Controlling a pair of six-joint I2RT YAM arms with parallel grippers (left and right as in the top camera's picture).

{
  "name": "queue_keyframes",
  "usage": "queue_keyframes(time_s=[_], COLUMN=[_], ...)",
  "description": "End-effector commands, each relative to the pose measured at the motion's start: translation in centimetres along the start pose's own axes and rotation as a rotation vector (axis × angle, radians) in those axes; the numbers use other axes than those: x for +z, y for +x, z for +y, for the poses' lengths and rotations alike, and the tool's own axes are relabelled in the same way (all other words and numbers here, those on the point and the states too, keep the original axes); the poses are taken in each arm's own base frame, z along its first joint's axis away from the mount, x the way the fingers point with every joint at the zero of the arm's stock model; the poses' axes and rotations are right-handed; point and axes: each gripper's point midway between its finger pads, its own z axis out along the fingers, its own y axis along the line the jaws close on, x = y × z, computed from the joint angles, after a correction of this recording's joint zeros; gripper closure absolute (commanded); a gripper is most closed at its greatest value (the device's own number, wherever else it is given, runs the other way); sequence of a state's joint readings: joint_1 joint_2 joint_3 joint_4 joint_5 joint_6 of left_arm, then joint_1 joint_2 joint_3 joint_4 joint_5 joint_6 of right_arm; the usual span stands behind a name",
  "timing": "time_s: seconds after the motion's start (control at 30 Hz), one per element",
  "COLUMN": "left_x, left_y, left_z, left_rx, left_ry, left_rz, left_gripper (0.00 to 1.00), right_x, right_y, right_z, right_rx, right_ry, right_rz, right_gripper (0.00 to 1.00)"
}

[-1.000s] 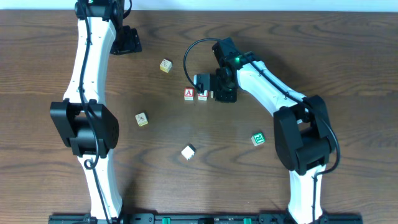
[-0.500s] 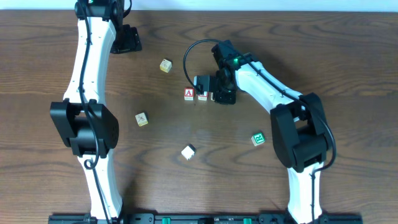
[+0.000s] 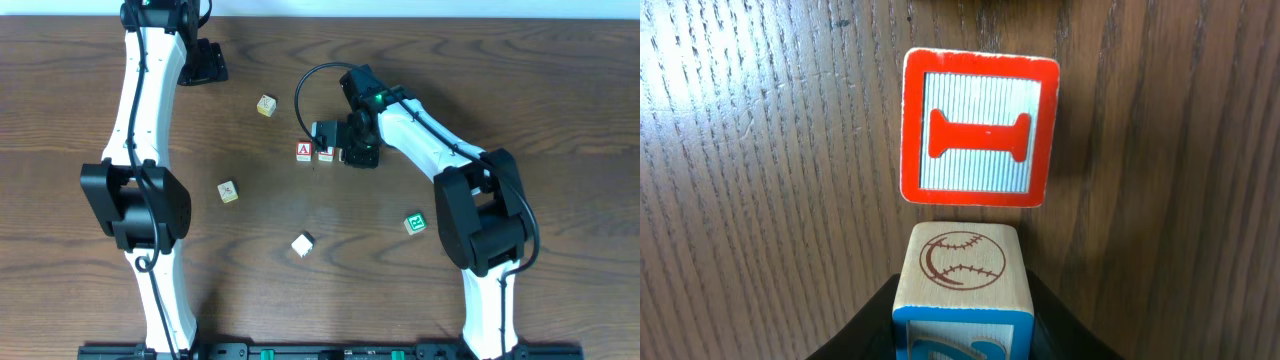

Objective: Spell out Ai2
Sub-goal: 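Lower the blue 2 block beside the I block and release, then lift the right gripper away from the placed blocks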

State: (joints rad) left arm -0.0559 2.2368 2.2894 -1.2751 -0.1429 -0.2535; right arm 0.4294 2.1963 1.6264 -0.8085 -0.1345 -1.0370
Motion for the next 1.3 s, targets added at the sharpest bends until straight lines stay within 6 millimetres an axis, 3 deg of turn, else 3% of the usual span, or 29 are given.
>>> queue_keyframes(time_s=[0.0,0.2,0.4,0.47,0.6,0.9,1.0,1.17,1.27], left_x=[-0.8,-0.8,-0.8,-0.8,-0.8,-0.8,-0.9,-1.1,-1.1], left_y=[-0.6,-0.6,-0.7,-0.7,-1.1,-1.0,-0.5,0.6,1.6], left_z=[0.4,0.4,0.4,0.3,0.2,-0.3,-1.4,-2.4,-2.3], left_rx=[0.009,0.009,0.008,0.008,0.005,0.006,0.004,-0.116,-0.164], left_ry=[-0.011,-0.012,-0.011,-0.011,-0.005,0.017,0.072,0.097,0.085], left_rz=[-0.031,-0.031,-0.033,-0.035,-0.049,-0.045,-0.023,0.021,0.062], left_gripper=[0.05,0.05,0.04,0.05,0.05,0.04,0.03,0.0,0.0], right_x=[0.1,0.1,0.0,-0.7,-3.5,-11.2,-14.6,-19.7,-20.4], right_y=[0.1,0.1,-0.2,-0.7,-1.8,-3.9,-5.0,-6.5,-6.4], right_z=[-0.2,-0.2,-0.6,-1.2,-1.4,1.3,1.8,2.9,3.5], right_rx=[0.02,0.02,0.04,0.078,0.095,0.093,0.122,0.432,0.578], right_ry=[-0.007,-0.007,0.011,0.027,0.016,-0.084,-0.072,-0.114,-0.161], right_rz=[-0.007,-0.007,-0.018,-0.029,-0.051,-0.112,-0.17,-0.309,-0.318], right_gripper=[0.67,0.61,0.62,0.57,0.36,0.13,0.12,0.23,0.3])
